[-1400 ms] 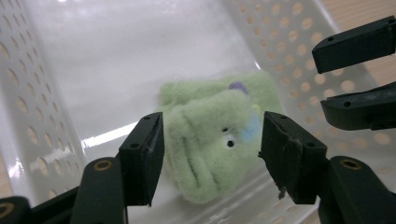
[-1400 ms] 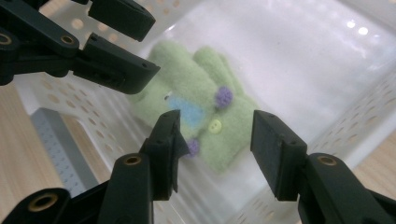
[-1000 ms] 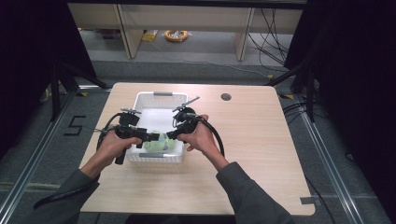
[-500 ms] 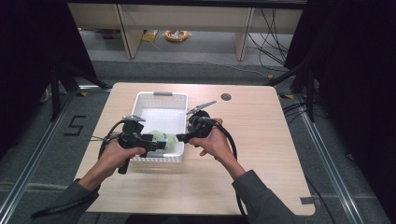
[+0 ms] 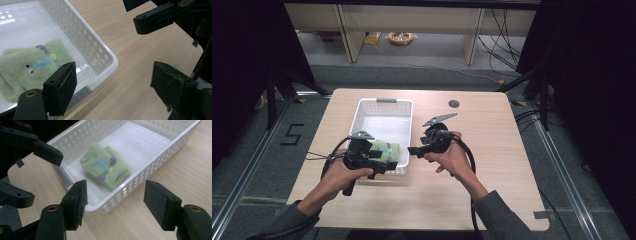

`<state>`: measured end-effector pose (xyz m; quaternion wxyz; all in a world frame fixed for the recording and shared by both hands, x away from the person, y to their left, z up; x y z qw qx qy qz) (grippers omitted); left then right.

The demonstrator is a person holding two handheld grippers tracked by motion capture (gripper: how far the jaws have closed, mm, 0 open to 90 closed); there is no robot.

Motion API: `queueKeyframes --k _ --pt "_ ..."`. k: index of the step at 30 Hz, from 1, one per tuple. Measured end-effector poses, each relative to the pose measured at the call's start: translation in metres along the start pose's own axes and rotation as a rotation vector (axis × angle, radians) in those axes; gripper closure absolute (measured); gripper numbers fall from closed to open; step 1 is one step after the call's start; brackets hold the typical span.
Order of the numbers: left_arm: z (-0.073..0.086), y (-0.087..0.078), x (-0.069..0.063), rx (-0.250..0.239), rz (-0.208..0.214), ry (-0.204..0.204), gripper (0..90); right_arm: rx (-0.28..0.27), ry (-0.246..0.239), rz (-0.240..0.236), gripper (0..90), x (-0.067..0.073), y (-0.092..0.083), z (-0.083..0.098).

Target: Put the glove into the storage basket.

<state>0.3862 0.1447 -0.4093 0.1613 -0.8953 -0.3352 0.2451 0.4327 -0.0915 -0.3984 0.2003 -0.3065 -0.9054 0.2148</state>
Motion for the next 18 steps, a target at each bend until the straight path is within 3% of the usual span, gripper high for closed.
queueKeyframes --k 2,5,10,18 --pt "0.001 0.000 -0.002 -0.003 0.000 0.006 20.1 -0.009 -0.015 -0.003 36.0 -0.002 -0.003 0.001" --pt "0.002 -0.001 -0.005 -0.007 0.004 0.004 20.1 -0.009 0.004 0.001 35.8 -0.001 -0.008 0.003" --pt "0.003 -0.001 -0.008 -0.007 0.018 0.005 20.0 -0.016 -0.004 -0.018 35.6 -0.004 -0.016 0.006" --pt "0.006 -0.001 -0.012 -0.013 0.034 0.004 19.8 -0.040 -0.006 0.004 34.1 -0.007 -0.028 0.013"
Point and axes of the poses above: each handheld gripper's, and its own axes: y roughly forward along the jaws, z roughly out of its underside, x roughly to its left, the point moved 1 cm from there along y, roughly forward along the jaws, and after that the axes turned 12 degrees about -x, right-handed, at the moved point
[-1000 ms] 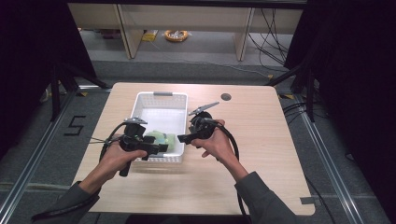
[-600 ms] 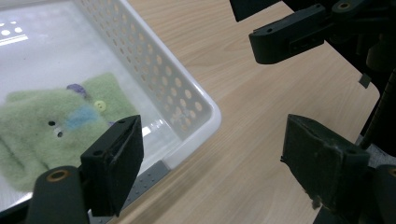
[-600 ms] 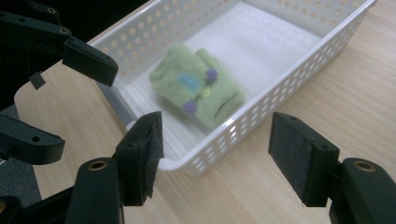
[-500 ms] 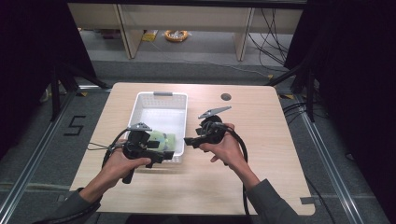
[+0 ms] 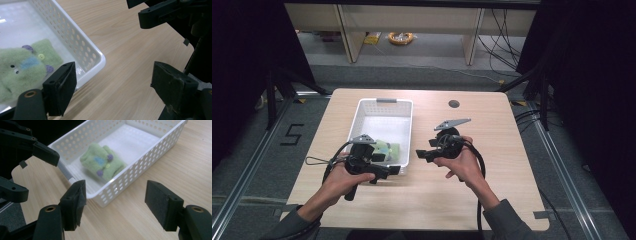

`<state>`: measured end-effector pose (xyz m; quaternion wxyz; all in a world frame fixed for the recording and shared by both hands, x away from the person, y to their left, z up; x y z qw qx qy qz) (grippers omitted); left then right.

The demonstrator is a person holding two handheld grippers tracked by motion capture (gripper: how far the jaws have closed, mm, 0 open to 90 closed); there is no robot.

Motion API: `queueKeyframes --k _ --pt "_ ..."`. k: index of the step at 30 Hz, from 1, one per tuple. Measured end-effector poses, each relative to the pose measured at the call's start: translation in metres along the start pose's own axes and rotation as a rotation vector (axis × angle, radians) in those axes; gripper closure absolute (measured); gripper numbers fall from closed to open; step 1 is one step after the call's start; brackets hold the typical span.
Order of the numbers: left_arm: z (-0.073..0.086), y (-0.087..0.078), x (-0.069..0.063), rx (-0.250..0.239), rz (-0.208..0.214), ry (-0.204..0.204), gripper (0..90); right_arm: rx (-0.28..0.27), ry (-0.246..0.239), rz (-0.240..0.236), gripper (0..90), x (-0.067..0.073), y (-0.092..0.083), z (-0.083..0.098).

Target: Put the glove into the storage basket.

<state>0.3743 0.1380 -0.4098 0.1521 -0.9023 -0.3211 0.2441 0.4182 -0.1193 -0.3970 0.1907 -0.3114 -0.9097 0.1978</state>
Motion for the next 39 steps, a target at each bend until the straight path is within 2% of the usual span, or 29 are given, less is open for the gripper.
queueKeyframes --k 1,2,6,7,8,12,13,14,15,16,18,19,20,21,23,25,26,27,28,29,30,32,34,35,36,37,38,39 --pt "0.001 0.000 -0.001 -0.001 -0.006 -0.002 19.8 -0.001 0.009 -0.008 33.9 0.000 -0.001 0.001" --pt "0.001 0.000 -0.001 0.005 0.001 -0.001 19.8 -0.008 -0.003 0.001 33.6 -0.002 -0.003 0.002" --pt "0.004 0.001 -0.004 0.000 0.004 0.000 19.8 -0.010 0.027 -0.010 33.1 -0.002 -0.007 0.007" --pt "0.004 0.002 -0.005 -0.002 0.007 -0.002 19.7 -0.019 0.008 -0.015 33.0 -0.004 -0.008 0.009" --pt "0.005 0.002 -0.005 0.004 0.014 0.000 19.8 -0.011 0.024 0.000 32.9 -0.004 -0.011 0.009" --pt "0.007 0.004 -0.011 -0.004 0.028 -0.003 19.8 -0.028 0.027 -0.008 32.7 -0.007 -0.015 0.014" --pt "0.007 0.004 -0.011 0.005 0.033 0.005 19.7 -0.022 0.057 -0.004 32.6 -0.005 -0.017 0.016" --pt "0.008 0.004 -0.013 0.005 0.039 0.006 19.7 -0.024 0.044 -0.008 32.5 -0.007 -0.018 0.017" --pt "0.009 0.005 -0.014 0.004 0.046 0.005 19.8 -0.030 0.047 0.008 32.5 -0.007 -0.020 0.019" --pt "0.010 0.005 -0.015 0.004 0.045 0.010 19.8 -0.031 0.034 -0.003 32.5 -0.009 -0.020 0.019" --pt "0.012 0.007 -0.018 0.005 0.043 0.018 19.8 -0.027 0.064 0.000 32.4 -0.007 -0.024 0.021" --pt "0.013 0.007 -0.019 0.004 0.043 0.021 19.8 -0.036 0.052 0.000 32.4 -0.009 -0.025 0.023" --pt "0.014 0.008 -0.020 0.003 0.046 0.019 19.8 -0.040 0.063 -0.007 32.4 -0.008 -0.026 0.024" --pt "0.015 0.008 -0.021 0.004 0.051 0.021 19.8 -0.045 0.041 -0.009 32.4 -0.010 -0.027 0.025" --pt "0.017 0.009 -0.024 -0.002 0.049 0.031 19.8 -0.045 0.068 -0.003 32.3 -0.008 -0.030 0.028" --pt "0.020 0.009 -0.028 -0.002 0.052 0.041 19.8 -0.048 0.048 0.010 32.2 -0.009 -0.033 0.030" --pt "0.022 0.010 -0.029 -0.004 0.056 0.046 19.8 -0.036 0.073 0.010 32.2 -0.006 -0.035 0.032" --pt "0.022 0.010 -0.030 -0.001 0.060 0.052 19.8 -0.059 0.047 -0.001 32.2 -0.009 -0.035 0.034" --pt "0.024 0.010 -0.032 -0.006 0.062 0.048 19.8 -0.056 0.046 -0.001 32.1 -0.009 -0.036 0.035" --pt "0.025 0.011 -0.033 -0.007 0.063 0.056 19.8 -0.052 0.064 0.000 32.1 -0.007 -0.038 0.037" --pt "0.027 0.011 -0.034 -0.009 0.060 0.050 19.8 -0.058 0.061 -0.011 32.1 -0.007 -0.038 0.039" --pt "0.029 0.012 -0.035 -0.009 0.062 0.060 19.8 -0.062 0.077 -0.003 32.0 -0.006 -0.041 0.042" --pt "0.031 0.012 -0.036 -0.008 0.064 0.060 19.8 -0.063 0.057 -0.001 32.0 -0.008 -0.043 0.045" --pt "0.032 0.012 -0.036 -0.011 0.064 0.062 19.8 -0.056 0.082 0.003 31.9 -0.006 -0.045 0.047" --pt "0.032 0.012 -0.037 -0.010 0.064 0.060 19.8 -0.074 0.057 -0.006 31.9 -0.009 -0.045 0.048" --pt "0.033 0.013 -0.037 -0.011 0.066 0.062 19.8 -0.068 0.092 -0.002 31.9 -0.007 -0.047 0.050" --pt "0.034 0.013 -0.037 -0.010 0.064 0.067 19.8 -0.072 0.074 -0.005 31.9 -0.009 -0.047 0.051" --pt "0.035 0.014 -0.038 -0.014 0.070 0.066 19.8 -0.070 0.089 -0.001 31.9 -0.008 -0.048 0.053"
Point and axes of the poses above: each handheld gripper's, and its own axes: y roughly forward along the jaws, z roughly out of its underside, x roughly to its left, the point moved 1 cm from there along y, roughly forward along the jaws, and after that the axes turned 12 degrees about -x, right-handed, at the moved point
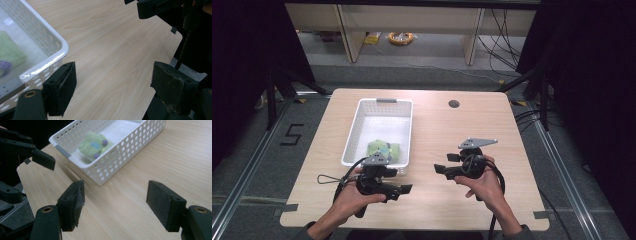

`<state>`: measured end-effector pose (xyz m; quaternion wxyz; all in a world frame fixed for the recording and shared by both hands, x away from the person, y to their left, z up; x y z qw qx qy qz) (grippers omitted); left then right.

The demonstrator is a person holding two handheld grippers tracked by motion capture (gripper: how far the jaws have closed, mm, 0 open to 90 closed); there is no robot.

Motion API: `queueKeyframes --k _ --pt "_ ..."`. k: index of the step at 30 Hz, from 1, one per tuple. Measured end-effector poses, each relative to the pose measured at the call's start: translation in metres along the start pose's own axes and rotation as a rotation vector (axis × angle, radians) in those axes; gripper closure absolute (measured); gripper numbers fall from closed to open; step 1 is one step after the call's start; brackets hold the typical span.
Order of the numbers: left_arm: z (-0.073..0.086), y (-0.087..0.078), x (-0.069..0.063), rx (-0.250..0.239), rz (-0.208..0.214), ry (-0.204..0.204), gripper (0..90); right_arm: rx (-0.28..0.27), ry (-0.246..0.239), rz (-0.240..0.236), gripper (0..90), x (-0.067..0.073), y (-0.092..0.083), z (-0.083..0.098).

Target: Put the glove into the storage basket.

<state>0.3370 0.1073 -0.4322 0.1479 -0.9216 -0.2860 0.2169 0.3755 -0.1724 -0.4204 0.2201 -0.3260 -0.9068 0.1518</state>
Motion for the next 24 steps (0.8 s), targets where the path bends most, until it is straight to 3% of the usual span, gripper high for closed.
queueKeyframes --k 1,7,10,12,15,19,20,21,22,24 --pt "0.001 0.000 -0.001 0.000 -0.010 0.007 19.8 -0.002 -0.017 0.001 31.7 -0.002 -0.001 0.001" --pt "0.007 0.003 -0.002 0.012 -0.008 0.013 19.8 -0.007 0.011 -0.005 31.2 0.000 -0.005 0.010" --pt "0.010 0.003 -0.002 0.012 -0.015 0.016 19.8 -0.016 -0.022 0.004 31.0 -0.001 -0.008 0.016" --pt "0.011 0.004 -0.002 0.008 -0.013 0.018 19.8 -0.013 0.007 -0.011 30.9 0.001 -0.009 0.019" --pt "0.014 0.004 -0.003 0.004 -0.024 0.013 19.9 -0.018 -0.020 -0.014 30.5 0.000 -0.012 0.023" --pt "0.021 0.005 -0.003 0.002 -0.019 0.020 20.0 -0.025 -0.007 -0.016 30.1 -0.001 -0.017 0.031" --pt "0.022 0.005 -0.004 0.002 -0.030 0.016 20.0 -0.018 0.018 -0.004 30.1 0.000 -0.020 0.033" --pt "0.024 0.005 -0.003 0.006 -0.021 0.021 20.0 -0.035 -0.012 -0.004 30.1 -0.002 -0.020 0.035" --pt "0.026 0.006 -0.003 0.004 -0.018 0.021 20.0 -0.020 0.020 -0.005 30.1 -0.001 -0.021 0.037" --pt "0.030 0.006 -0.004 0.012 -0.026 0.027 20.2 -0.023 0.013 -0.012 30.0 -0.002 -0.021 0.042"
Point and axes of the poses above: each handheld gripper's, and its own axes: y roughly forward along the jaws, z roughly out of its underside, x roughly to its left, the point moved 1 cm from there along y, roughly forward along the jaws, and after that the axes turned 12 degrees about -x, right-handed, at the moved point
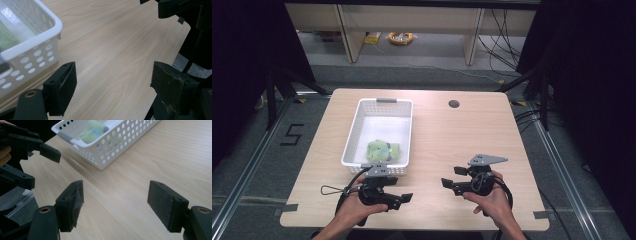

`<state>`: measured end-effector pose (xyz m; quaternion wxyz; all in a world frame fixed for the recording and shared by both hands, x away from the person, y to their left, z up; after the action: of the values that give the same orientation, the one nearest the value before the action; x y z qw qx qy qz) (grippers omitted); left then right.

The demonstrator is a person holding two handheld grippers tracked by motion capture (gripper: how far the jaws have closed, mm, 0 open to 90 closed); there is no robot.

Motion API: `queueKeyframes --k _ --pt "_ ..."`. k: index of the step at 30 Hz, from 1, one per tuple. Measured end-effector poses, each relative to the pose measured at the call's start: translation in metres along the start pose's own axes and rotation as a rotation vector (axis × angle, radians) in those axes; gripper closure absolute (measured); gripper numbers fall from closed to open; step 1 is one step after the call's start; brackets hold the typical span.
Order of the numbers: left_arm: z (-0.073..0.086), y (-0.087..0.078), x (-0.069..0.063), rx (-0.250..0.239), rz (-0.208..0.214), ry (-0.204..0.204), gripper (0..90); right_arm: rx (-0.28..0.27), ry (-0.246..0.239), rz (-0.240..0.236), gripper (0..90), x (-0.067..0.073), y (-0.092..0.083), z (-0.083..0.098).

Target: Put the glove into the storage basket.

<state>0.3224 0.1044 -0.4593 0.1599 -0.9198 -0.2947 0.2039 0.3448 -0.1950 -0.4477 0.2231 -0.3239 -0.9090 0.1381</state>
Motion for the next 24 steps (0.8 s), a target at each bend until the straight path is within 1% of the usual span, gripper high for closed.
queueKeyframes --k 1,2,3,4,5,6,7,8,9,10,11,12,13,14,15,16,17,18,19,20,21,22,23,24 --pt "0.002 0.000 -0.001 0.003 -0.005 0.000 20.2 -0.001 0.008 -0.003 30.0 0.000 0.000 0.003" --pt "0.004 0.001 -0.001 0.001 -0.002 -0.006 20.2 0.002 -0.007 -0.002 30.0 -0.001 -0.001 0.005" --pt "0.006 0.000 -0.001 0.005 -0.002 0.001 20.2 0.005 -0.002 -0.005 29.9 0.000 -0.001 0.007" --pt "0.007 0.000 -0.002 0.007 -0.004 -0.007 20.2 0.002 -0.015 -0.006 29.9 -0.002 -0.001 0.009" --pt "0.009 0.000 -0.002 0.013 -0.004 -0.002 20.2 0.003 -0.012 -0.004 29.7 -0.001 -0.002 0.011" --pt "0.011 0.000 -0.002 0.008 -0.006 -0.007 20.2 -0.004 -0.019 -0.004 29.5 -0.002 -0.002 0.013" --pt "0.013 -0.001 -0.001 0.015 -0.012 -0.002 20.2 0.001 0.003 -0.003 29.5 0.000 -0.003 0.015" --pt "0.014 0.000 -0.001 0.011 -0.011 -0.004 20.2 -0.003 -0.030 -0.003 29.3 -0.001 -0.004 0.017" --pt "0.016 0.000 -0.001 0.011 -0.008 -0.001 20.2 0.007 -0.010 -0.003 29.1 0.000 -0.005 0.019" --pt "0.017 0.000 -0.001 0.016 -0.013 0.001 20.2 -0.008 -0.014 -0.004 28.8 0.000 -0.005 0.021" --pt "0.019 0.000 -0.002 0.016 -0.018 -0.003 20.2 -0.010 -0.012 -0.006 28.6 0.000 -0.005 0.023" --pt "0.020 0.000 -0.002 0.018 -0.016 0.001 20.2 -0.017 -0.020 -0.006 28.0 -0.002 -0.006 0.025" --pt "0.022 0.000 -0.002 0.017 -0.008 0.000 20.1 0.003 0.013 0.005 27.5 0.001 -0.009 0.026" --pt "0.023 0.000 -0.003 0.017 -0.012 -0.002 20.1 -0.010 0.002 -0.011 27.0 0.000 -0.008 0.028" --pt "0.025 0.000 -0.003 0.016 -0.013 0.007 20.1 -0.019 -0.030 -0.011 26.6 -0.001 -0.008 0.029" --pt "0.026 0.000 -0.004 0.015 -0.007 0.005 20.1 -0.018 -0.015 -0.013 26.2 0.000 -0.009 0.031" --pt "0.028 0.000 -0.004 0.015 -0.006 0.010 20.0 -0.022 -0.008 -0.011 26.1 0.001 -0.009 0.033" --pt "0.029 0.000 -0.004 0.020 -0.009 0.013 20.0 -0.013 -0.005 -0.010 25.7 0.002 -0.011 0.034" --pt "0.031 0.000 -0.006 0.017 -0.014 -0.007 19.9 -0.018 -0.032 -0.009 25.3 0.000 -0.011 0.035" --pt "0.032 0.000 -0.006 0.022 -0.015 0.001 19.9 -0.022 -0.029 -0.015 25.1 0.002 -0.011 0.037" --pt "0.033 -0.001 -0.006 0.024 -0.014 0.017 19.9 -0.011 0.007 -0.013 25.0 0.004 -0.012 0.039" --pt "0.035 0.000 -0.007 0.028 -0.019 0.007 19.9 -0.024 -0.022 -0.023 24.9 0.002 -0.011 0.041" --pt "0.036 -0.001 -0.007 0.033 -0.020 0.026 19.9 -0.011 -0.023 -0.016 24.5 0.003 -0.013 0.043" --pt "0.037 -0.002 -0.006 0.048 -0.022 0.042 19.9 -0.004 -0.011 -0.017 24.4 0.005 -0.013 0.045"
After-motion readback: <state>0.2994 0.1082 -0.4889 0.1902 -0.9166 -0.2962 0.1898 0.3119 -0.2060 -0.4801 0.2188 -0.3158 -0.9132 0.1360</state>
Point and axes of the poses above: each handheld gripper's, and its own axes: y roughly forward along the jaws, z roughly out of its underside, x roughly to its left, the point moved 1 cm from there along y, roughly forward along the jaws, and after that the axes turned 12 degrees about -x, right-handed, at the moved point
